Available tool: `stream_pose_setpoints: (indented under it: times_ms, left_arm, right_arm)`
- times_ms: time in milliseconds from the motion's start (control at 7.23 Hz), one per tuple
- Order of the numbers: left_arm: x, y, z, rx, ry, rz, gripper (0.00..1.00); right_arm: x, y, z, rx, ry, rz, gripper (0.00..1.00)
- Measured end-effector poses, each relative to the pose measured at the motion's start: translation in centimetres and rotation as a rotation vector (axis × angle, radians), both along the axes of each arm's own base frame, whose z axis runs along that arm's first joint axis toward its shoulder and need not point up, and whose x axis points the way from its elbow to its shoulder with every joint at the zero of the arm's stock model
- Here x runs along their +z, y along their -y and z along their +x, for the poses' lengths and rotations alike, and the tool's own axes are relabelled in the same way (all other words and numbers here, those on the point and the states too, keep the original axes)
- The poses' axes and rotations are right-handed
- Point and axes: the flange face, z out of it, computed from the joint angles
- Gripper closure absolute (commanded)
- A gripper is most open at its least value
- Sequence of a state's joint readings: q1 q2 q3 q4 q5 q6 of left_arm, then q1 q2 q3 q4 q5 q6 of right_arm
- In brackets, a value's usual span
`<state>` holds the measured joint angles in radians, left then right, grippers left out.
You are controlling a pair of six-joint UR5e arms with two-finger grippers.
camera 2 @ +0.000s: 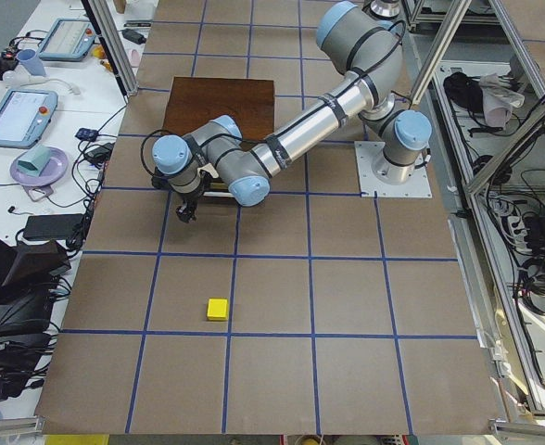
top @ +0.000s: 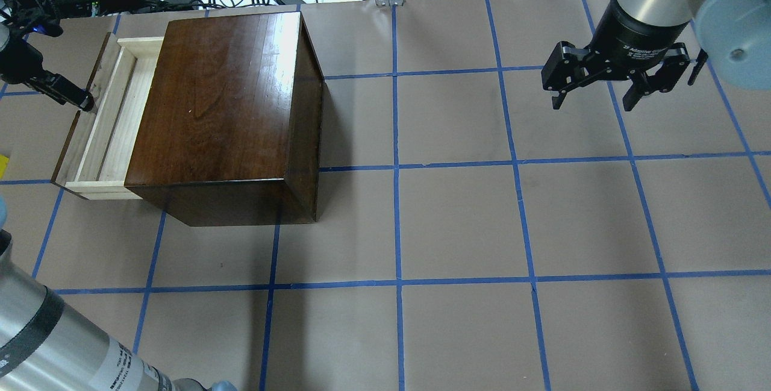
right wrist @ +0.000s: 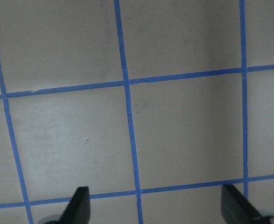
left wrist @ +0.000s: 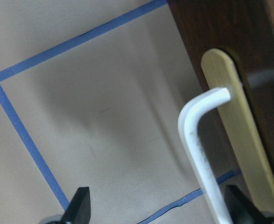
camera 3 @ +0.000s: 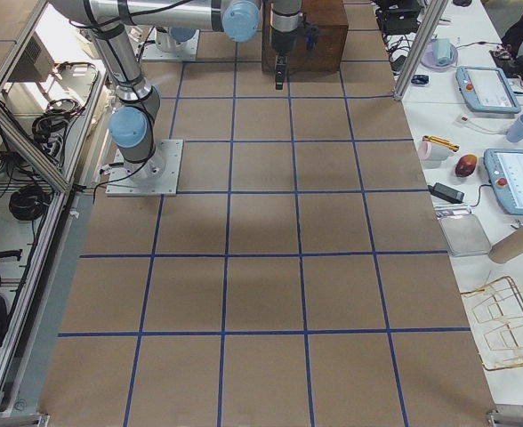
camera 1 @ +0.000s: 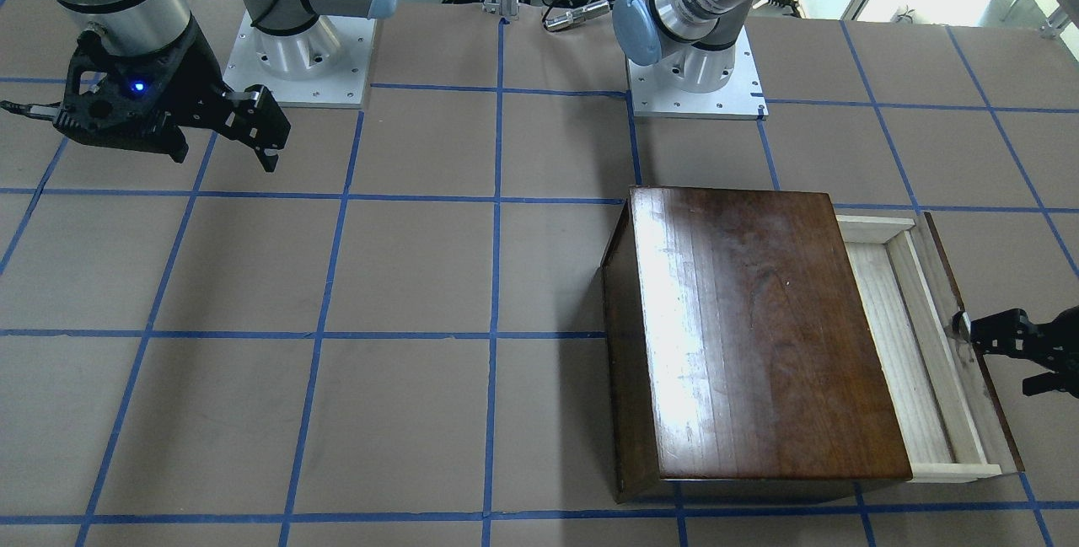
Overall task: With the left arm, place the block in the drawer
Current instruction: 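Keep pulling the drawer farther open with the left gripper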
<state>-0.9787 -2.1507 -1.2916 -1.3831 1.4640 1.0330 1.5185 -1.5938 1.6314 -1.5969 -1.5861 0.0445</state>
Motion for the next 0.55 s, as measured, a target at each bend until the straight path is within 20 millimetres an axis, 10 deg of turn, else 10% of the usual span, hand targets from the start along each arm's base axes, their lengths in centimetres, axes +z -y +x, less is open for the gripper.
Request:
stream_pose_setpoints:
  times_ms: [553]
  left_arm:
    - [1.05, -0.39, -0.26, 0.044, 0.001, 0.005, 0.00]
  right_arm:
    - [0.03, 0.01, -0.01, 0.000, 0.000, -0.001, 0.00]
